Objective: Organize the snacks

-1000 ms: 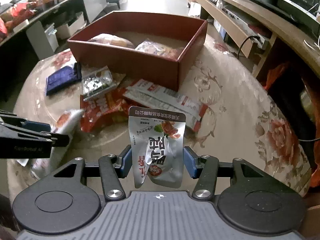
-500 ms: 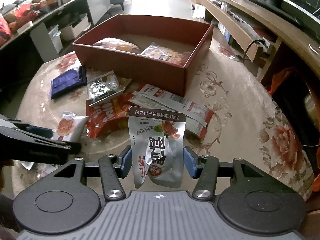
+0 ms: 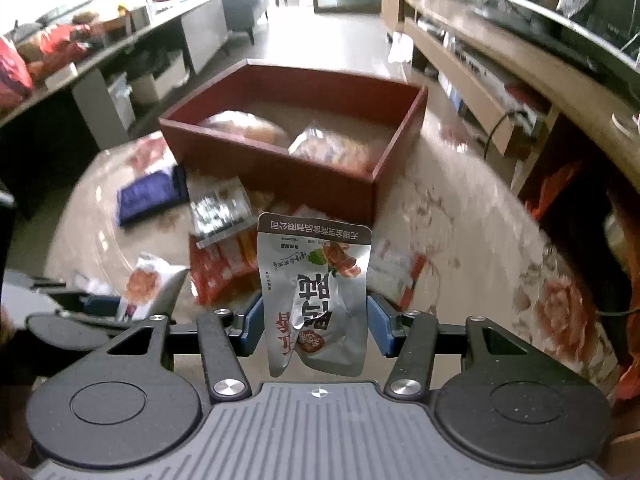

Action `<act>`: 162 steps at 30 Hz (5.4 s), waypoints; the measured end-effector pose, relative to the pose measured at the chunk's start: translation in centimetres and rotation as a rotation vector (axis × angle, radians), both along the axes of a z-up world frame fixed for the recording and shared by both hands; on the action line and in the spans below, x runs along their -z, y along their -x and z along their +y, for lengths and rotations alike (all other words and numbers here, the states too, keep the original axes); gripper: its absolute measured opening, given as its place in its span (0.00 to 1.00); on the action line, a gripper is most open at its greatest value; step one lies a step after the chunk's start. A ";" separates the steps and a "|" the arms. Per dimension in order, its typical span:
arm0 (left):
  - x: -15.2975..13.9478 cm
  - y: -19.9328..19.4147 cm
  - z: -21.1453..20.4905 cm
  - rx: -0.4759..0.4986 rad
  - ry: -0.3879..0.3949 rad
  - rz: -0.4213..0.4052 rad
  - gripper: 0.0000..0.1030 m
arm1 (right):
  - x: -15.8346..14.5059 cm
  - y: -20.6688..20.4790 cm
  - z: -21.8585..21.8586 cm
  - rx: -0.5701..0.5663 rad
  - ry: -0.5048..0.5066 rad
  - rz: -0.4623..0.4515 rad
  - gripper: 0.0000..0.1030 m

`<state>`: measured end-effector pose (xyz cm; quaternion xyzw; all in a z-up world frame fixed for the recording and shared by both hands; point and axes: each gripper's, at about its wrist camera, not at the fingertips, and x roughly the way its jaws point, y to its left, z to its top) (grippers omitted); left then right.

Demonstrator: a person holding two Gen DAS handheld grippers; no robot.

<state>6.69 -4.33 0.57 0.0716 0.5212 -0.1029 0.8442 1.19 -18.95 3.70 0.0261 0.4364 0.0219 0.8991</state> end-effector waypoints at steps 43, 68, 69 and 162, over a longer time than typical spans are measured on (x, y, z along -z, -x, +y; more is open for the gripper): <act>-6.7 -14.2 -3.3 -0.058 0.077 -0.201 0.47 | -4.2 -10.4 -1.9 0.117 -0.006 -0.135 0.59; -3.4 -20.7 -5.9 -0.079 0.045 -0.185 0.47 | -0.5 -16.8 -2.0 0.099 -0.005 -0.044 0.59; -3.2 -20.9 -6.0 -0.078 0.042 -0.184 0.47 | -0.3 -16.9 -2.0 0.099 -0.005 -0.039 0.59; 0.9 -3.3 12.6 -0.203 0.025 0.017 0.81 | 2.6 -7.7 11.5 -0.240 0.149 0.124 0.78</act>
